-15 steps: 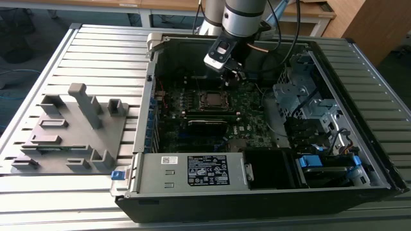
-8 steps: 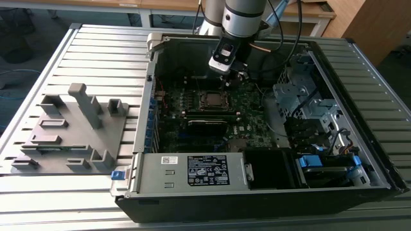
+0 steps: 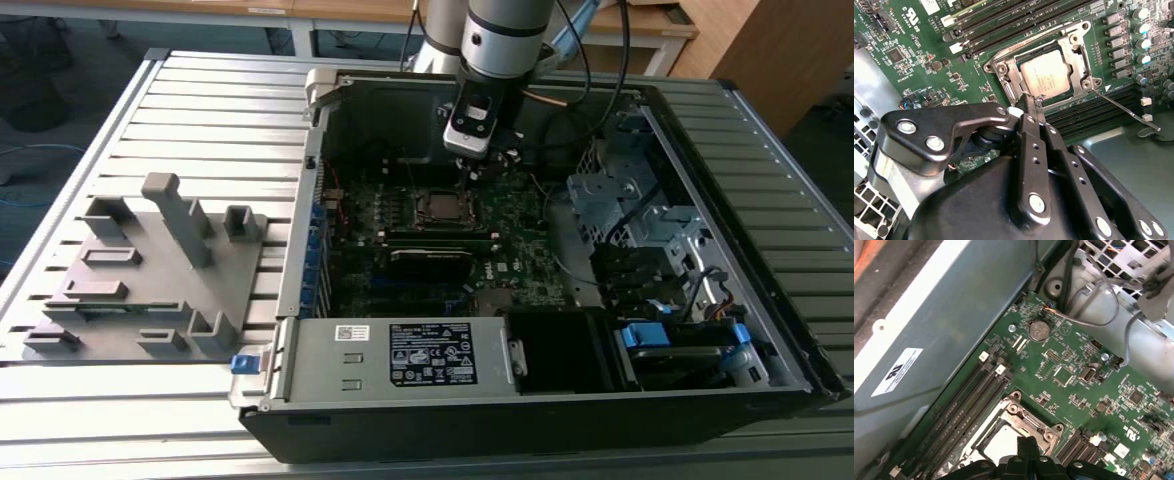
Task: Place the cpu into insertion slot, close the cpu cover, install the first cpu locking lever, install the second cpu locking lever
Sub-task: 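Close the cpu cover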
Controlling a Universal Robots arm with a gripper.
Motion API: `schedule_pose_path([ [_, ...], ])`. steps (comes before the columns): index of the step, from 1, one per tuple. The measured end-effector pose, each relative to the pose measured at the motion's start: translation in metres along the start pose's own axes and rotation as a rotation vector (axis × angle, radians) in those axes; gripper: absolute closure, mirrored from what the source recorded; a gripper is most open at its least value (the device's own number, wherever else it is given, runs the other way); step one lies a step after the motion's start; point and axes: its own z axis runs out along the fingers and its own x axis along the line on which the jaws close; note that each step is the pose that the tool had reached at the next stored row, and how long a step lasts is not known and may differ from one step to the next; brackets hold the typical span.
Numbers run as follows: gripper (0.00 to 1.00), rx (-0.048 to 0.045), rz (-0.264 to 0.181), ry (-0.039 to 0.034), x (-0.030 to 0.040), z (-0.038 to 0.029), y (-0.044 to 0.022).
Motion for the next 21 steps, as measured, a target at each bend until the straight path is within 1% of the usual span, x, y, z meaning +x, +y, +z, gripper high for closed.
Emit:
schedule_pose_path([
  [21, 0.9, 0.0, -0.006, 0.0, 0.0, 0.0, 0.0],
])
